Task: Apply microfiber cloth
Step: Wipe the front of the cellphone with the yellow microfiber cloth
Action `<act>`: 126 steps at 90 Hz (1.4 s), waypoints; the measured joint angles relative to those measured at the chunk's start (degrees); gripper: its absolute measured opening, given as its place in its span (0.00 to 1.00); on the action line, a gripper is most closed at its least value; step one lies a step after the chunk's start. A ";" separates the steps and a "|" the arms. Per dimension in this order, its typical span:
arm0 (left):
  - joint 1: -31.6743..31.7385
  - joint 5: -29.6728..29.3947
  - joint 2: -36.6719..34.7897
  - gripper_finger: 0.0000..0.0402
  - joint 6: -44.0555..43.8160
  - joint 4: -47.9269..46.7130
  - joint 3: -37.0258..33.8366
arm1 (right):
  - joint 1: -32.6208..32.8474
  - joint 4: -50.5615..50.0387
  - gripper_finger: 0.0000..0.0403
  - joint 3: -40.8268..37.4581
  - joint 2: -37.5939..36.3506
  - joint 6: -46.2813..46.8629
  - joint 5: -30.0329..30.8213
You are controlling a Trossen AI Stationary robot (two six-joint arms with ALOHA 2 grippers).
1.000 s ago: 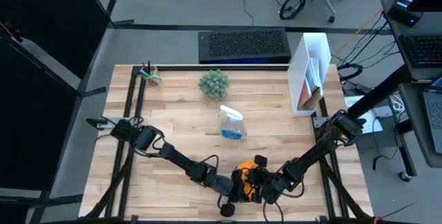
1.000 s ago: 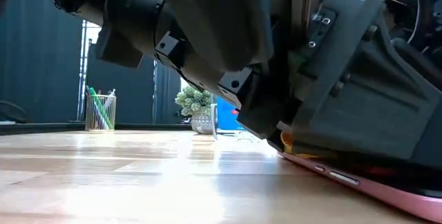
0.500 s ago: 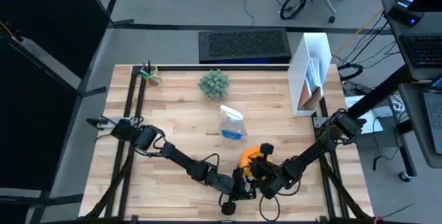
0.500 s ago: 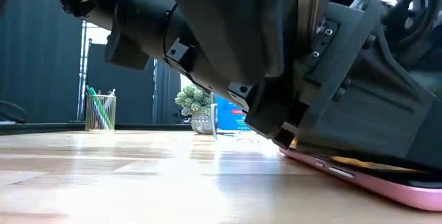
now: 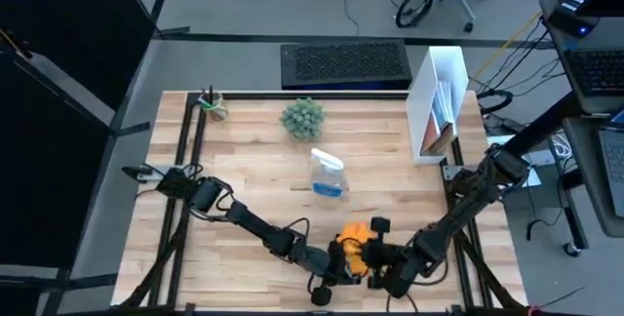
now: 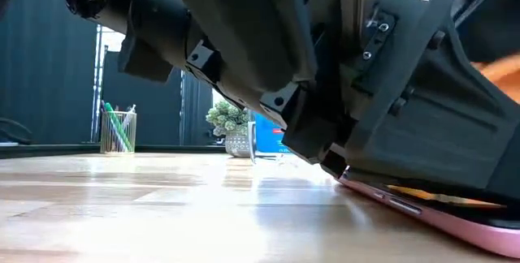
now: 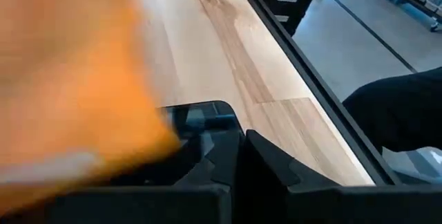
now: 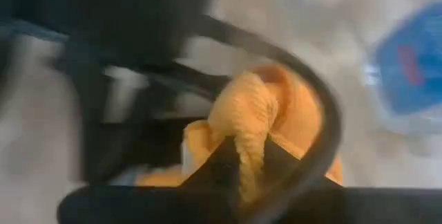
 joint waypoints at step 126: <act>-0.29 1.59 0.07 0.04 -0.23 -1.22 0.06 | -8.56 -8.72 0.01 0.33 15.94 13.38 13.06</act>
